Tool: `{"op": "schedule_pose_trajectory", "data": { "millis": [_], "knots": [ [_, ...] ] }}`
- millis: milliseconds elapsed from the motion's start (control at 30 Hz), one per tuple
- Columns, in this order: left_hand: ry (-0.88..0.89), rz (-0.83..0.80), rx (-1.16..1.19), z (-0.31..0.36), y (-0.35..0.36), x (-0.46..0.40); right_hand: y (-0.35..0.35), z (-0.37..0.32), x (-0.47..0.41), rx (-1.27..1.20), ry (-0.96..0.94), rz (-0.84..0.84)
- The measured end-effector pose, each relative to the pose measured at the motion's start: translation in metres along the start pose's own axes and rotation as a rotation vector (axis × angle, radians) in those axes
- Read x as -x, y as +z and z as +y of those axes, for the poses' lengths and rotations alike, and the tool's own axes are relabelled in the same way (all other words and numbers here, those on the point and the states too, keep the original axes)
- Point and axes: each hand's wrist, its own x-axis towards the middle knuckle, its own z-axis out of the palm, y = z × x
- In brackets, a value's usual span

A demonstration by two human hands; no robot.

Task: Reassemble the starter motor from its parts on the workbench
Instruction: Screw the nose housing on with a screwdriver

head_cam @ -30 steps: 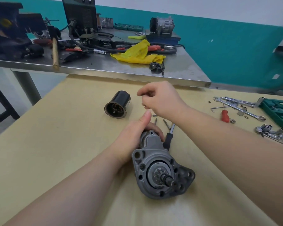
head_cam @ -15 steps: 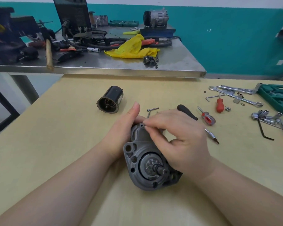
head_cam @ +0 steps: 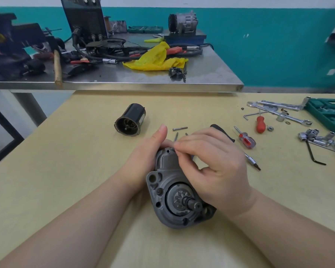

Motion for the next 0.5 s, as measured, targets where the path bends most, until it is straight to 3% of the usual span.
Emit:
{"op": "schedule_pose_trajectory", "data": {
  "millis": [267,367,400,433,500],
  "knots": [
    [0.125,-0.058,-0.088,-0.003,-0.002,-0.009,0.002,0.001,0.003,0.013,-0.011,-0.055],
    [0.177,0.089,-0.202,-0.005,-0.004,-0.012,0.004,0.000,0.003,0.027,0.014,-0.087],
    [0.254,0.148,-0.310,-0.006,-0.007,-0.014,0.004,0.000,0.003,0.022,0.025,-0.100],
    [0.339,0.132,-0.358,-0.006,-0.009,-0.013,0.004,-0.001,0.002,0.016,0.038,-0.117],
    [0.580,0.060,-0.693,-0.006,-0.011,-0.004,0.003,-0.002,0.001,0.016,0.074,-0.153]
  ]
}}
